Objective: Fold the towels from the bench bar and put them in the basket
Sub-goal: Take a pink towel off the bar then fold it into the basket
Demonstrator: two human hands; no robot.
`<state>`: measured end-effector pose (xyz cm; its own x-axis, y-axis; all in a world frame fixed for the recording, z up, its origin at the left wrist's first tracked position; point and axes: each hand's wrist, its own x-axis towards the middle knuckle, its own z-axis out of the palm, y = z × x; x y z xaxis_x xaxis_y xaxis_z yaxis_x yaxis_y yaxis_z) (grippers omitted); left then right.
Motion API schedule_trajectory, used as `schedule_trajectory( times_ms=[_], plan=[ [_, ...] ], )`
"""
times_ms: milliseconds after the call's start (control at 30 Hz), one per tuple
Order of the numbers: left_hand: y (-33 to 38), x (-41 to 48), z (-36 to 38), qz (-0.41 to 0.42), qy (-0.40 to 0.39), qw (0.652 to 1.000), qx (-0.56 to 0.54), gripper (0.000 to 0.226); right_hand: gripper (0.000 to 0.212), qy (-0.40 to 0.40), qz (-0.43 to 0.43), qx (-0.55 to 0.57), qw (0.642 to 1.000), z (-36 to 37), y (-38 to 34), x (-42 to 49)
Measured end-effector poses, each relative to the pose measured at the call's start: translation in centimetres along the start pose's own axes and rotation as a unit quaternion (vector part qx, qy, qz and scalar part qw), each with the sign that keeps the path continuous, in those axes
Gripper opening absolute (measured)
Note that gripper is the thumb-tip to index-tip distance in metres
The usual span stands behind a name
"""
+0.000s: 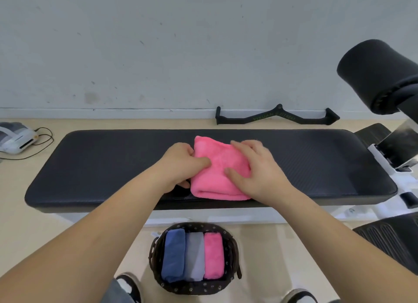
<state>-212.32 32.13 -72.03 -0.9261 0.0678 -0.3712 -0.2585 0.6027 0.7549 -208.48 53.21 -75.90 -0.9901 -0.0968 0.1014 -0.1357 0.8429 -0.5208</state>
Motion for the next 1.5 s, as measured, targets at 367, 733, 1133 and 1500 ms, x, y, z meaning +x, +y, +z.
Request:
schedule_trajectory(
  times_ms=[367,733,1133,1500],
  plan=[
    [2.3,-1.2,3.1,0.08,0.041,0.994,-0.067,0.039,0.116,-0.095,0.056,-0.028,0.994,2.1,-2.1,-0.4],
    [3.1,-1.5,6.4,0.225,0.017,0.951,0.209,0.009,0.025,-0.088,0.136,0.17,0.972,-3.0,0.4,-1.0],
    [0.1,-4.6,4.5,0.013,-0.076,0.993,-0.086,0.034,0.028,-0.135,0.175,0.302,0.927,-2.7,-1.8,-4.1],
    [-8.3,-9.7,4.5,-0.072,-0.187,0.958,-0.203,0.036,0.041,-0.321,0.236,0.373,0.838,4.0,-3.5,-12.3]
  ],
)
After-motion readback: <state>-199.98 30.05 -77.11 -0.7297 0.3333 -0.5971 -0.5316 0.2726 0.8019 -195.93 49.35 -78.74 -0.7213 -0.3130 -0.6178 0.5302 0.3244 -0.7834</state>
